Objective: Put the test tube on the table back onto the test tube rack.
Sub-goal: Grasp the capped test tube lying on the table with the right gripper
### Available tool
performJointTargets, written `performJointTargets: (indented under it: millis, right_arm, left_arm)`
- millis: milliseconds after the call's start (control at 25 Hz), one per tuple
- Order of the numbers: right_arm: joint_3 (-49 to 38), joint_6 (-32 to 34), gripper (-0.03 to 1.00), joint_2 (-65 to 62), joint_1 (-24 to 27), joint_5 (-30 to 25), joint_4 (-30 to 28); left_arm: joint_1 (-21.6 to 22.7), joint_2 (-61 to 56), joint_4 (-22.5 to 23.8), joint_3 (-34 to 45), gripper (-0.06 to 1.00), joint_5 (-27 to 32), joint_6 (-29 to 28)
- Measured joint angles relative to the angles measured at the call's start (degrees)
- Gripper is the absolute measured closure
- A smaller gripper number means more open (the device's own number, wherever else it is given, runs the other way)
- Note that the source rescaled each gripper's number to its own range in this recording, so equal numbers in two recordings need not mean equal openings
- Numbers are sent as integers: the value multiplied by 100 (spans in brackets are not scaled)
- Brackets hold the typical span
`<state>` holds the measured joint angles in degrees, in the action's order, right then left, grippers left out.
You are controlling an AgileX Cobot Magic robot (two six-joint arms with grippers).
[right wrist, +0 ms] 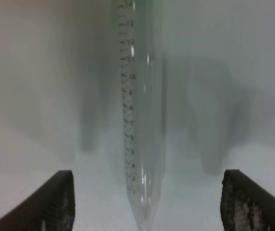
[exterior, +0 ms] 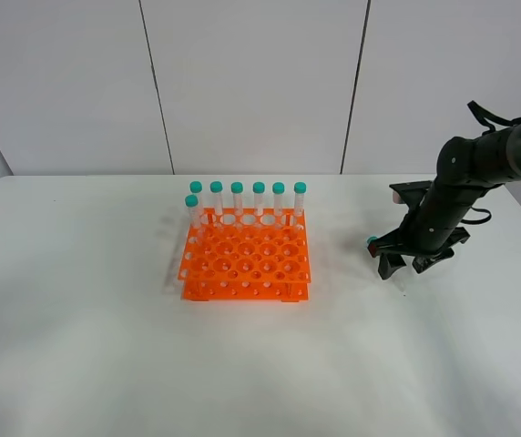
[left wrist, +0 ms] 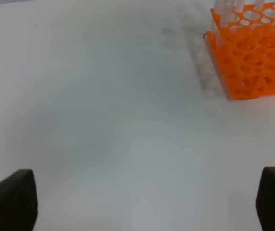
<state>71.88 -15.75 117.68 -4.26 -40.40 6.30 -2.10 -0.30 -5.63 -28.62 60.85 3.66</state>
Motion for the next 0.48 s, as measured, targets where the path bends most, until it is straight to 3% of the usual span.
performJointTargets:
  millis: [480]
  right_arm:
    - [6,79,20,135,0,14,0]
  left_arm:
    - [0,0,0,0,-6,0,0]
